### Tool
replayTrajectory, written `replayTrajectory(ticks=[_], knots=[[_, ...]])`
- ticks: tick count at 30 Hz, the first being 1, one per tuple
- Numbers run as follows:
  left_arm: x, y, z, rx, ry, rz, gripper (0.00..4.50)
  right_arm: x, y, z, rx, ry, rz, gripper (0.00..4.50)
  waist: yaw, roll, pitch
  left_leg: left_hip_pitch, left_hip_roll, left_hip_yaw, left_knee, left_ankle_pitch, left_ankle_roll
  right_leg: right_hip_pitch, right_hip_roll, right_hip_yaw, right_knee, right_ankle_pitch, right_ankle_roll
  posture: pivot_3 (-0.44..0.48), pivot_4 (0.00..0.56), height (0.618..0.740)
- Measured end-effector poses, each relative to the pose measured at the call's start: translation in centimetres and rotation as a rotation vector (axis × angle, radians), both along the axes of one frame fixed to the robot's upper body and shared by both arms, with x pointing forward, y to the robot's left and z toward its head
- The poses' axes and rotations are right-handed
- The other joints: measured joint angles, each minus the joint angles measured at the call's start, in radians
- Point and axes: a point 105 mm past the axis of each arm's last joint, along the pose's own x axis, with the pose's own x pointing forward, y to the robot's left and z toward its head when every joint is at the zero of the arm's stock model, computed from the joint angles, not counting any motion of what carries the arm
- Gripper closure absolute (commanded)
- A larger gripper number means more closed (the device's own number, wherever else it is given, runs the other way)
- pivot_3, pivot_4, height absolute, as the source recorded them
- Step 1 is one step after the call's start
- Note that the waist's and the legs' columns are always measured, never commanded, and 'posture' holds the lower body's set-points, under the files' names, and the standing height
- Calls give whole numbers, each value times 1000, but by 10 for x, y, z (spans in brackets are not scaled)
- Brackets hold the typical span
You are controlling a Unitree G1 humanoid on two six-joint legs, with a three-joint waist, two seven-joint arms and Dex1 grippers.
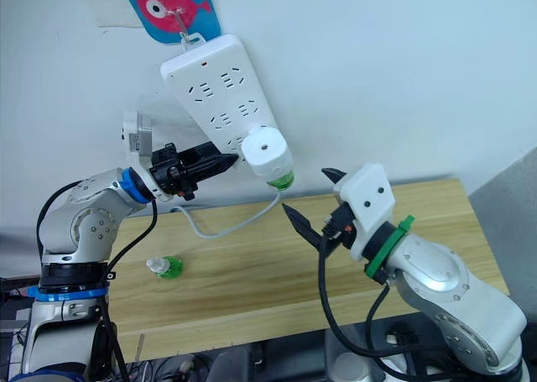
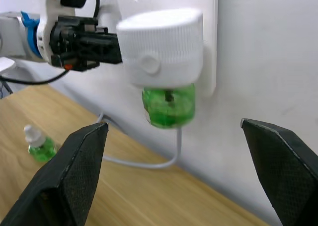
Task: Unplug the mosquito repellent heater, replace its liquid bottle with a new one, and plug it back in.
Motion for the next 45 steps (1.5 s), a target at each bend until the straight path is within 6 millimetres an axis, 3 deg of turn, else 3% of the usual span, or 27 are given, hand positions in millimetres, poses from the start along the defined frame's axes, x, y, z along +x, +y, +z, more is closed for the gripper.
replayTrajectory(ticks=[21,45], knots=[[5,-10,4,18,-13,9,3079,36,42,20,72,-33,-67,0,11,1,5,0,0,-1,-1,0,0,-1,0,0,0,0,0,-368,387,740],[2,-13,7,37,8,0,3080,46,49,21,52,-97,-126,0,22,2,5,-2,0,0,-2,0,0,-5,0,1,0,0,0,-341,379,740]])
